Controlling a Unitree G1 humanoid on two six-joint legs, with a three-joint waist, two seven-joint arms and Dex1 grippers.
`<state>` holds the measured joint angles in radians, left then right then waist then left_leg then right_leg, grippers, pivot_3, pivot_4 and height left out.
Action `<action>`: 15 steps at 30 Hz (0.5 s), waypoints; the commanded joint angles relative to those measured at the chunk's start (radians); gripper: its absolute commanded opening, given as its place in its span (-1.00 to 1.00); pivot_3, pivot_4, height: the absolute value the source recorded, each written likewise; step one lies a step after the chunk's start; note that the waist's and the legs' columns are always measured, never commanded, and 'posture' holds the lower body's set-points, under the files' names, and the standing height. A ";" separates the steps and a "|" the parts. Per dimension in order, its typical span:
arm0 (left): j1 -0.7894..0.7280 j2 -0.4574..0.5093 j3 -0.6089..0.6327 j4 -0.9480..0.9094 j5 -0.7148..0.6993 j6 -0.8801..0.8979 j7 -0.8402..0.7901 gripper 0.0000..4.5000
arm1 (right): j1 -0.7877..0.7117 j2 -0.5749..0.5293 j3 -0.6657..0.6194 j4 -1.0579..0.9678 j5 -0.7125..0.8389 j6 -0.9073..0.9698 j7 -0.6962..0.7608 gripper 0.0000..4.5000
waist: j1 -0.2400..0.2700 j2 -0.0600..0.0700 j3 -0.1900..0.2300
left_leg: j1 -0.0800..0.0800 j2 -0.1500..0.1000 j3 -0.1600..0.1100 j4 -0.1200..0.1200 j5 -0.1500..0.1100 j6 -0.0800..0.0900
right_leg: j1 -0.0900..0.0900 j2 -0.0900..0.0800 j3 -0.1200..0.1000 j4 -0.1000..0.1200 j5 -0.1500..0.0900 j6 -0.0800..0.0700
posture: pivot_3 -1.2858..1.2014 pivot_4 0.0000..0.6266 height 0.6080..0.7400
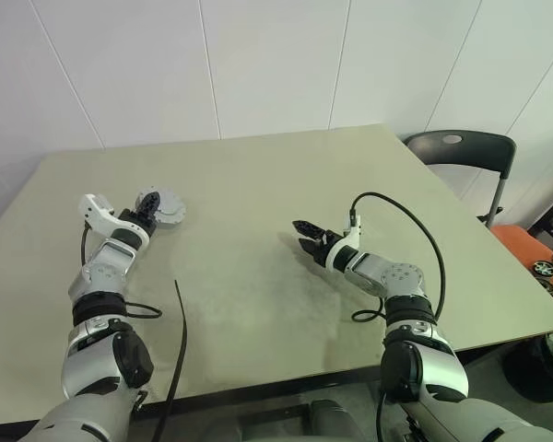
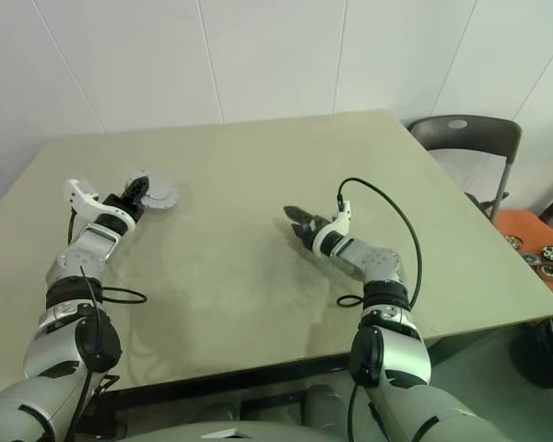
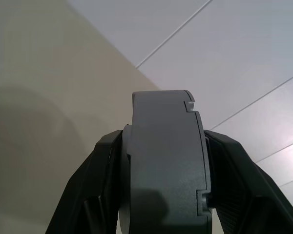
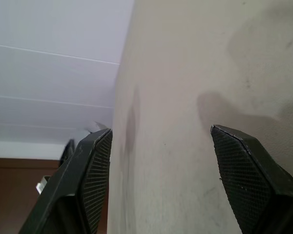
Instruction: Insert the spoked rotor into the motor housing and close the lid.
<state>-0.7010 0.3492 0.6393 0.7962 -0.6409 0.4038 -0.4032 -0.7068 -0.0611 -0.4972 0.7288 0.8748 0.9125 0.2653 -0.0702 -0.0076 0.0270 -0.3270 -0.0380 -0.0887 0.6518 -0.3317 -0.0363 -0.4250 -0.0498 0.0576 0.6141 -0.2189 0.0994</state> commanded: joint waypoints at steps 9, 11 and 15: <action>0.141 0.046 0.063 -0.222 -0.078 0.013 0.019 -0.05 | -0.001 -0.003 0.003 -0.045 -0.005 0.031 0.005 0.48 | 0.000 -0.001 -0.001 | -0.001 0.001 0.000 0.000 0.000 0.000 | -0.001 0.000 0.000 0.000 0.000 0.000 | 0.03 -1.00 1.00; 0.164 0.046 0.066 -0.238 -0.082 0.014 0.030 -0.05 | -0.005 -0.002 0.005 -0.039 -0.009 0.033 0.007 0.48 | 0.001 -0.002 -0.001 | -0.001 0.001 0.000 0.000 0.000 0.000 | -0.001 0.000 0.000 0.000 0.000 0.000 | 0.03 -1.00 1.00; 0.198 0.034 0.073 -0.261 -0.084 0.014 0.056 -0.05 | -0.016 -0.001 0.012 -0.023 -0.023 0.034 0.011 0.48 | 0.003 -0.004 -0.003 | -0.001 0.000 0.000 0.001 0.000 0.000 | -0.001 0.000 0.000 0.001 0.000 0.000 | 0.03 -1.00 1.00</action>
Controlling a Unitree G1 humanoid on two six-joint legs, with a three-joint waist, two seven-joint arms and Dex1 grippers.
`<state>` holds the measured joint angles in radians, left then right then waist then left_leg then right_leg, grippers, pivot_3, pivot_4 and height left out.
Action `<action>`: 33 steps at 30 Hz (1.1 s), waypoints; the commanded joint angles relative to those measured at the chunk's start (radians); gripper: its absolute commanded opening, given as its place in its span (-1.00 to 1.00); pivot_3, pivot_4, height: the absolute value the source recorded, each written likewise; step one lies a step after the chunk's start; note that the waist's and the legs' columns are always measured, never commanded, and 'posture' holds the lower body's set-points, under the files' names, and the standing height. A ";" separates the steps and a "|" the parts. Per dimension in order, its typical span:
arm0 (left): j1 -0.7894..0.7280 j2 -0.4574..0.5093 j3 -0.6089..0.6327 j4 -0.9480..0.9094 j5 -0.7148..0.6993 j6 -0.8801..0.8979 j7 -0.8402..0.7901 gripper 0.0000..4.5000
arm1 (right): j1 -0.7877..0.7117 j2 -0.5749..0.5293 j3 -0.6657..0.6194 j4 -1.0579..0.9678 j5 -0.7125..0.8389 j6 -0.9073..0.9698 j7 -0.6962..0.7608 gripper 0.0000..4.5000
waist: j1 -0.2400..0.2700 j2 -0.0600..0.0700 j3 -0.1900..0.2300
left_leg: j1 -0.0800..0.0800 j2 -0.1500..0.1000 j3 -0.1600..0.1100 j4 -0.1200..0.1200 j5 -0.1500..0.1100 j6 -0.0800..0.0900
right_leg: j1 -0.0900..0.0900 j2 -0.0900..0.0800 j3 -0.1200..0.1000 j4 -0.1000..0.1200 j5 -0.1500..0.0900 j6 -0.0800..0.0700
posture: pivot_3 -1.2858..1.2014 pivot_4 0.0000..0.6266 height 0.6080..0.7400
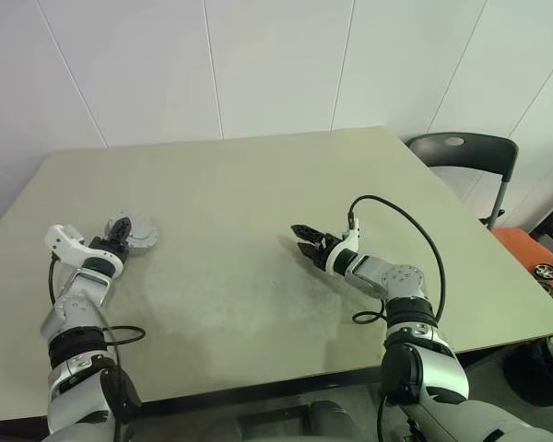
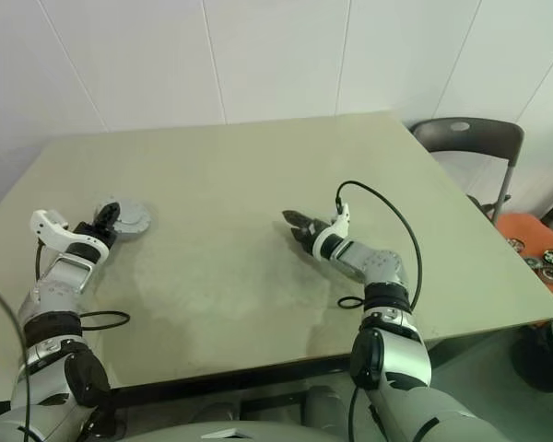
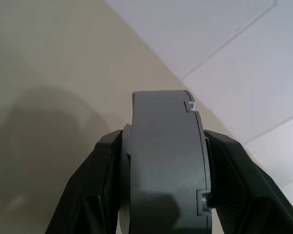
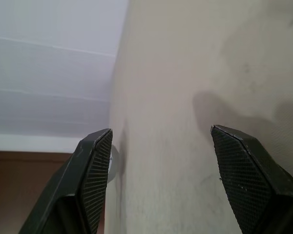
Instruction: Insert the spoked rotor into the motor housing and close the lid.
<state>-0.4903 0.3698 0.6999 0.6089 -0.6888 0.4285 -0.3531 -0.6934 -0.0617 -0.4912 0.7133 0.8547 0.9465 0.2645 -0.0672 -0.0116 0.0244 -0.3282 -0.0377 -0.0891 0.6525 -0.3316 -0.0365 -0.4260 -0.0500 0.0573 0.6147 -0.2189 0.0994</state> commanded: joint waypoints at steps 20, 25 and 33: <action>-0.005 0.040 -0.059 0.105 0.066 -0.093 0.045 -0.05 | -0.020 -0.004 -0.009 -0.015 -0.021 0.004 0.006 0.48 | -0.002 0.000 -0.002 | 0.012 -0.001 0.000 0.000 0.000 0.000 | 0.012 0.003 0.000 0.001 0.000 -0.001 | 0.03 -1.00 1.00; -0.005 0.046 -0.060 0.127 0.061 -0.098 0.039 -0.05 | -0.025 -0.005 -0.011 -0.010 -0.025 0.001 0.007 0.48 | -0.003 0.001 -0.002 | 0.022 0.000 0.001 -0.001 0.000 0.000 | 0.022 0.004 0.000 0.000 0.000 -0.001 | 0.03 -1.00 1.00; -0.013 0.055 -0.046 0.127 0.035 -0.065 0.033 -0.05 | -0.036 -0.004 -0.010 -0.002 -0.033 0.001 0.011 0.48 | -0.002 0.001 -0.002 | 0.022 0.000 0.001 -0.001 0.000 0.000 | 0.022 0.004 0.000 0.000 0.000 -0.001 | 0.03 -1.00 1.00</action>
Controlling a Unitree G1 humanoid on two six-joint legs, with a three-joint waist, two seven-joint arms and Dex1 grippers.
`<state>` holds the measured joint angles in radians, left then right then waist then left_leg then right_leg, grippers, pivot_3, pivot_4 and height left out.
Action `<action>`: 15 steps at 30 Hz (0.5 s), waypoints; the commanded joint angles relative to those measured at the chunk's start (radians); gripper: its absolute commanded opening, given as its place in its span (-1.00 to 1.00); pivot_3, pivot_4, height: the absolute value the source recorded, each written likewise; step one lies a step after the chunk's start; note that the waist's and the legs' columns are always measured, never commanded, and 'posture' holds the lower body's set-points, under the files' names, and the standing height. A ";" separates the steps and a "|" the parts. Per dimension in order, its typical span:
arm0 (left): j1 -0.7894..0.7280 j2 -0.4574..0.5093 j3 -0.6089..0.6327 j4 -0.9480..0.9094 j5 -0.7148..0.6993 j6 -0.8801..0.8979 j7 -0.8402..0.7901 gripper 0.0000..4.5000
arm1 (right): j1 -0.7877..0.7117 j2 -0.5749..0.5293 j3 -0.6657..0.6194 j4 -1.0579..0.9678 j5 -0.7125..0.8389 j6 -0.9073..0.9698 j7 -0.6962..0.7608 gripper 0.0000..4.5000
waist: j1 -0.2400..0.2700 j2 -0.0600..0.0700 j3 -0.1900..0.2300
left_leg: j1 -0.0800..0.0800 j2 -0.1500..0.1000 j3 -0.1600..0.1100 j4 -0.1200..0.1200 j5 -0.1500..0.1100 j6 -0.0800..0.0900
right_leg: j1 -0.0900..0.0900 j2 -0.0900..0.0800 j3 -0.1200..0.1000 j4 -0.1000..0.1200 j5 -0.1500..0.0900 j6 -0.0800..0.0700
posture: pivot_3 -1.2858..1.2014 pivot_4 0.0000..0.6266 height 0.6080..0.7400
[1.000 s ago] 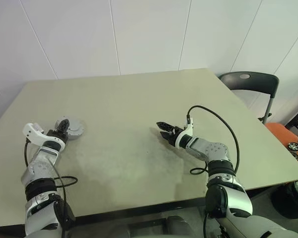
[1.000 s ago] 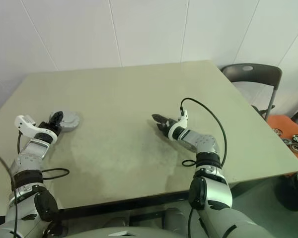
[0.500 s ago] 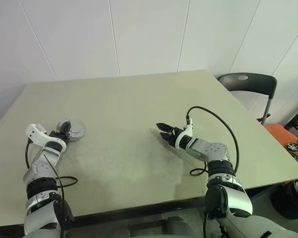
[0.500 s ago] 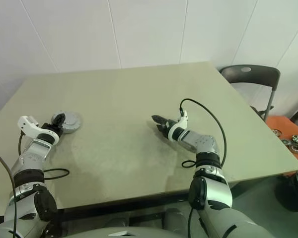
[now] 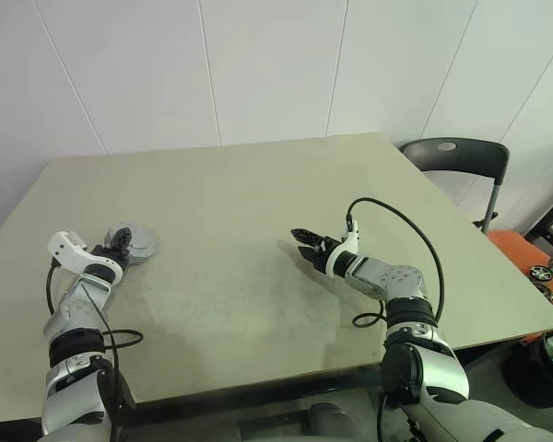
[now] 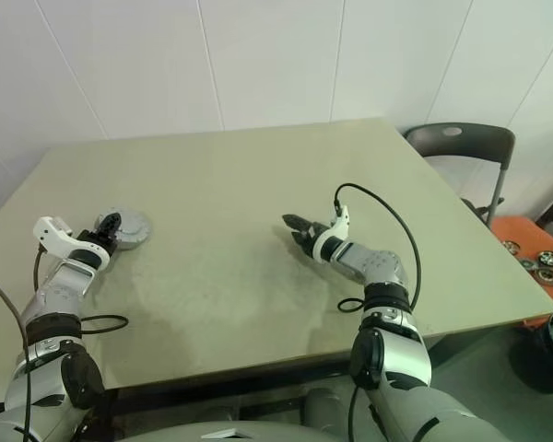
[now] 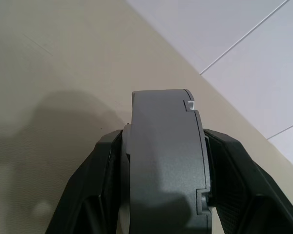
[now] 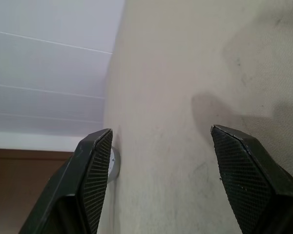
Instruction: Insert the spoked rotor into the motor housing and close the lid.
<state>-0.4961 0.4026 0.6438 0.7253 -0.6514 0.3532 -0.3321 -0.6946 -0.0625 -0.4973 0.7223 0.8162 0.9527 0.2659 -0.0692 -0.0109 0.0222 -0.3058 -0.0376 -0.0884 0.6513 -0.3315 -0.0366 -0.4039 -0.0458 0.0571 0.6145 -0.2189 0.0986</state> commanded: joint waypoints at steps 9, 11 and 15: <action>0.004 0.050 0.012 0.031 0.004 0.020 0.033 0.99 | -0.034 0.003 -0.002 -0.009 -0.003 -0.006 0.011 0.48 | 0.000 -0.001 0.001 | -0.003 0.000 -0.001 -0.001 0.000 0.000 | -0.003 0.000 -0.001 -0.001 0.000 0.000 | 0.03 -1.00 1.00; 0.011 0.073 0.015 0.037 0.008 0.015 0.020 0.99 | -0.034 0.005 -0.001 -0.005 -0.005 -0.008 0.012 0.48 | -0.001 -0.001 0.001 | -0.003 0.000 -0.001 -0.001 0.000 0.000 | -0.003 -0.001 0.000 -0.001 0.000 0.000 | 0.03 -1.00 1.00; 0.030 0.141 0.039 0.052 0.011 0.012 0.025 0.99 | -0.032 0.011 0.000 -0.005 -0.007 -0.010 0.012 0.48 | -0.003 -0.001 0.001 | -0.004 0.001 0.000 -0.003 0.000 0.000 | -0.005 0.000 0.000 -0.001 0.000 0.000 | 0.03 -1.00 1.00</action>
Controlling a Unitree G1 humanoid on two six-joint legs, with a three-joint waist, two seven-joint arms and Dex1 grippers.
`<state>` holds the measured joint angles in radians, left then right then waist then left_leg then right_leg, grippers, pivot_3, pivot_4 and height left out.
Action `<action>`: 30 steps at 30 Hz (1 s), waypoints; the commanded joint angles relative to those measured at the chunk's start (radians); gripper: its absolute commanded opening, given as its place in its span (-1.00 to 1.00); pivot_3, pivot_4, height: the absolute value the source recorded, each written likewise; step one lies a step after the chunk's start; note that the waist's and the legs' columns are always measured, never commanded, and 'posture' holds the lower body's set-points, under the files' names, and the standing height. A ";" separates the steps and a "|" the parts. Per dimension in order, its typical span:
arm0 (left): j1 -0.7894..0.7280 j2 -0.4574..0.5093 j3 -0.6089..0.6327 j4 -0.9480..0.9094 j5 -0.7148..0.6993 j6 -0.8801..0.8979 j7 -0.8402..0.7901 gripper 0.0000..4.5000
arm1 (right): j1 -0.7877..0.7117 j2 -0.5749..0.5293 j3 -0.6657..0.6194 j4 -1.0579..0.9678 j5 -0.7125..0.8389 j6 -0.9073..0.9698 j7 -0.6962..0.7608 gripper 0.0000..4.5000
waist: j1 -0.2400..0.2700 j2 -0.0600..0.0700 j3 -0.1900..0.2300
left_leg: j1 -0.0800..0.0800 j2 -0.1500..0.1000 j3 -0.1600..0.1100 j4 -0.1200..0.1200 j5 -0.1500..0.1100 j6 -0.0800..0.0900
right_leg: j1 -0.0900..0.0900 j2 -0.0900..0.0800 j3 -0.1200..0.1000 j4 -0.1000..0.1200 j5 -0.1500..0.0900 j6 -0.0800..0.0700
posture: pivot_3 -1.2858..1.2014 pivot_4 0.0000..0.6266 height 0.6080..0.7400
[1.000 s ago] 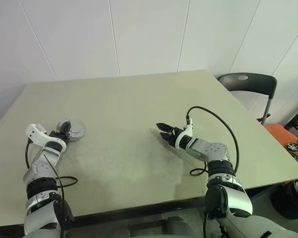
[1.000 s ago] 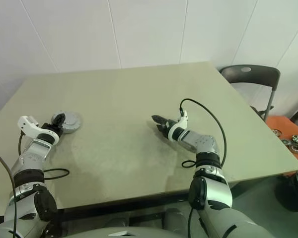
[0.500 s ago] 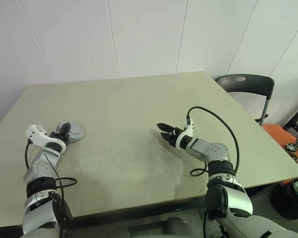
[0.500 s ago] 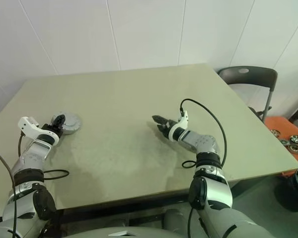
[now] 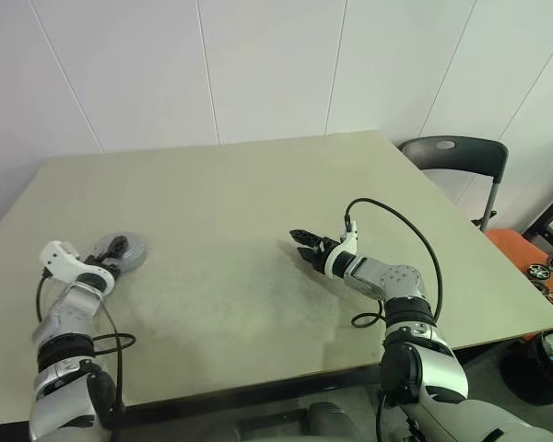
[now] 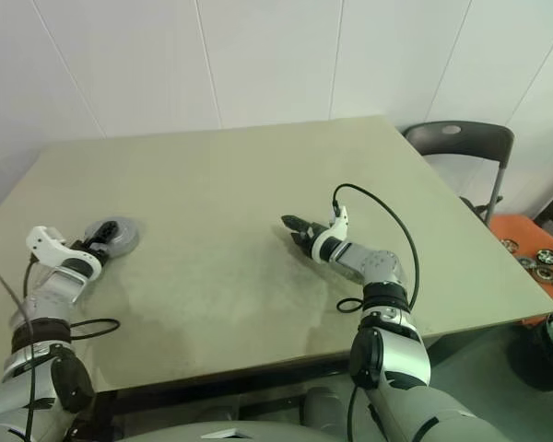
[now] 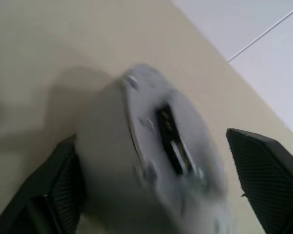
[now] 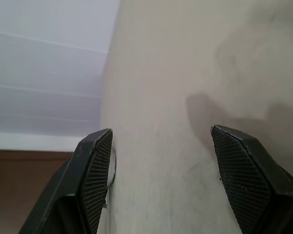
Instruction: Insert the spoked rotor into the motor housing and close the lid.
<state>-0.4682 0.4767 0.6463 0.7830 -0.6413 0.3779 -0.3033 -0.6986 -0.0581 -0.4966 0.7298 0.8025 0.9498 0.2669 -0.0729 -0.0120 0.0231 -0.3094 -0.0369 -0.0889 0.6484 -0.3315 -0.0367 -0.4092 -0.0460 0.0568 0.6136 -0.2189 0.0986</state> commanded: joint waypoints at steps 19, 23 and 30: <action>-0.121 0.362 -0.039 0.156 0.066 -0.044 -0.343 0.99 | -0.036 -0.048 0.107 -0.099 -0.030 0.036 0.161 0.48 | 0.007 0.000 0.000 | -0.012 0.000 -0.003 0.001 0.000 0.000 | -0.011 -0.003 -0.003 0.000 0.000 0.000 | 0.03 -1.00 1.00; -0.151 0.285 -0.185 -0.001 0.086 0.056 -0.472 0.99 | -0.039 -0.143 0.230 -0.225 -0.069 0.060 0.293 0.48 | 0.009 0.000 0.000 | -0.014 -0.002 -0.002 0.001 0.000 0.000 | -0.012 -0.006 -0.003 0.000 0.000 0.000 | 0.03 -1.00 1.00; -0.252 0.183 -0.408 -0.065 0.167 0.123 -0.634 0.99 | -0.040 -0.329 0.427 -0.458 -0.105 0.067 0.555 0.48 | 0.002 0.000 0.001 | -0.015 -0.001 0.001 -0.001 0.000 0.000 | -0.016 -0.004 -0.003 0.000 0.000 0.000 | 0.03 -1.00 1.00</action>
<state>-0.6895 0.6597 0.2768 0.7601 -0.4916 0.4909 -0.8848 -0.7149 -0.3648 -0.1130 0.3664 0.7013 1.0312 0.7456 -0.0708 -0.0118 0.0238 -0.3242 -0.0381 -0.0880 0.6475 -0.3315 -0.0369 -0.4256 -0.0495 0.0537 0.6135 -0.2187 0.0988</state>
